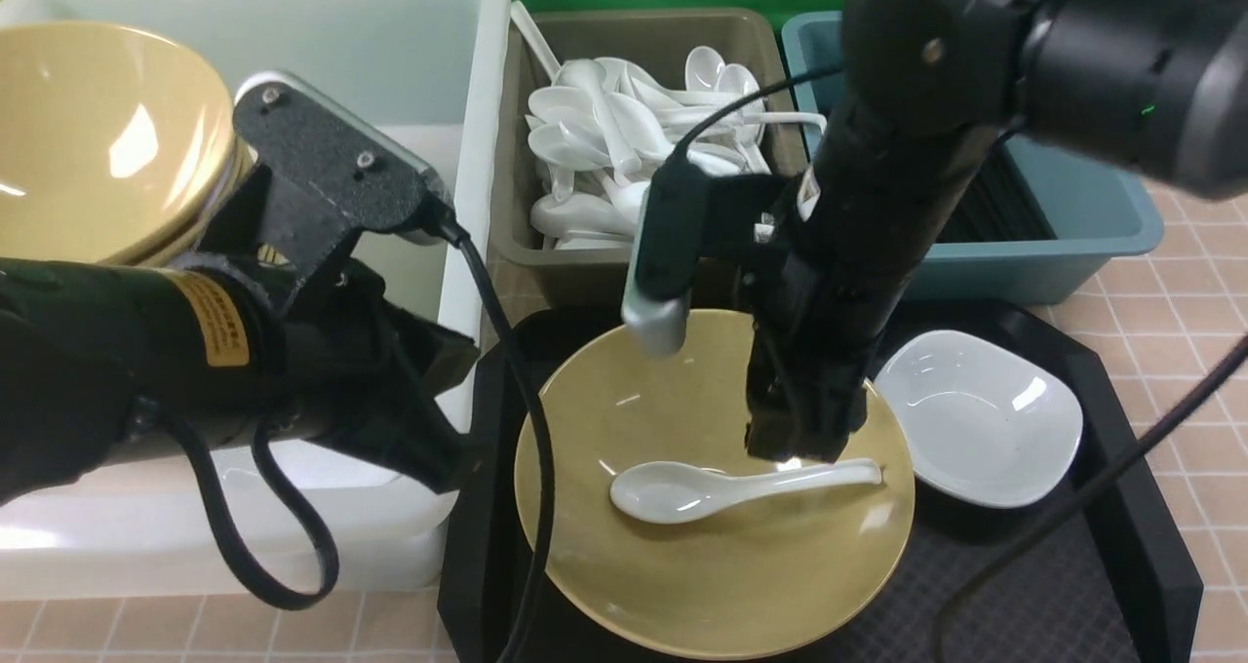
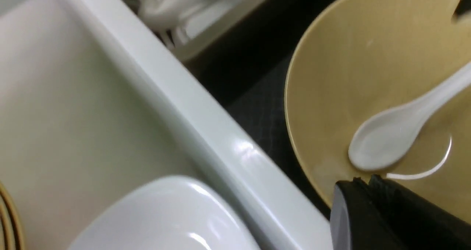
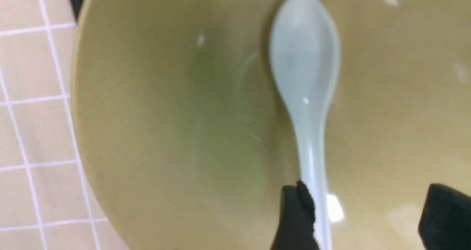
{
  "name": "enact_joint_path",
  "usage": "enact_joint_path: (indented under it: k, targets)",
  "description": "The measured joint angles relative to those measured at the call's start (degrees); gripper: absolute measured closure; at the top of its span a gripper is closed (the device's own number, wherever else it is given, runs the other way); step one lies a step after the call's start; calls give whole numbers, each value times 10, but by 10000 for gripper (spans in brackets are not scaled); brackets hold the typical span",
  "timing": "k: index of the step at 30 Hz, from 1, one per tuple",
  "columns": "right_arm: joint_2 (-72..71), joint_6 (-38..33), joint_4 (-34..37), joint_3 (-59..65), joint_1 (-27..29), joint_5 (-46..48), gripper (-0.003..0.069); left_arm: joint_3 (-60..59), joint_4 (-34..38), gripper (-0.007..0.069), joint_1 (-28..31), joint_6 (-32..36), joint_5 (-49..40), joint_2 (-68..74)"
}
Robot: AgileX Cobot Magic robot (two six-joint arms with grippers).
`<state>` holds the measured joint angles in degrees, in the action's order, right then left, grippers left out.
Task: On brown table put chopsticks spoon bowls plates into blue grey white boxes.
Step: 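Reach down and grasp the white spoon resting in the bowl with the right gripper, then place the white spoon into the bin of spoons with the right gripper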
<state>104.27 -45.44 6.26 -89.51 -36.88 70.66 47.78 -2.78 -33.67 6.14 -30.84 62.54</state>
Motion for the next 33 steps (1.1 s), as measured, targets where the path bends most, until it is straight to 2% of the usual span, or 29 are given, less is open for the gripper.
enact_joint_path:
  k: [11,13,14,20,24,26,29,31,33]
  targets:
    - [105,-12,-9,0,0,-7,188,0,10,623,0,0,19,0]
    - [119,-13,-9,0,0,-8,207,0,11,623,0,0,19,0]
    - [122,-13,-9,0,0,-9,223,0,12,623,0,0,19,0]
    - [120,-15,-10,0,0,-10,489,0,13,623,8,-17,20,1]
    - [97,-15,-25,-2,0,-10,481,17,15,623,63,-65,19,13]
    - [71,-14,-40,-19,3,-9,481,40,15,623,121,-80,17,29]
    - [43,-13,-45,-64,15,-7,481,78,28,623,183,-56,6,52]
    - [39,-11,-45,-85,23,-12,481,93,42,623,195,-37,0,63]
    - [36,6,-46,-127,41,-61,481,123,82,623,202,8,-7,83]
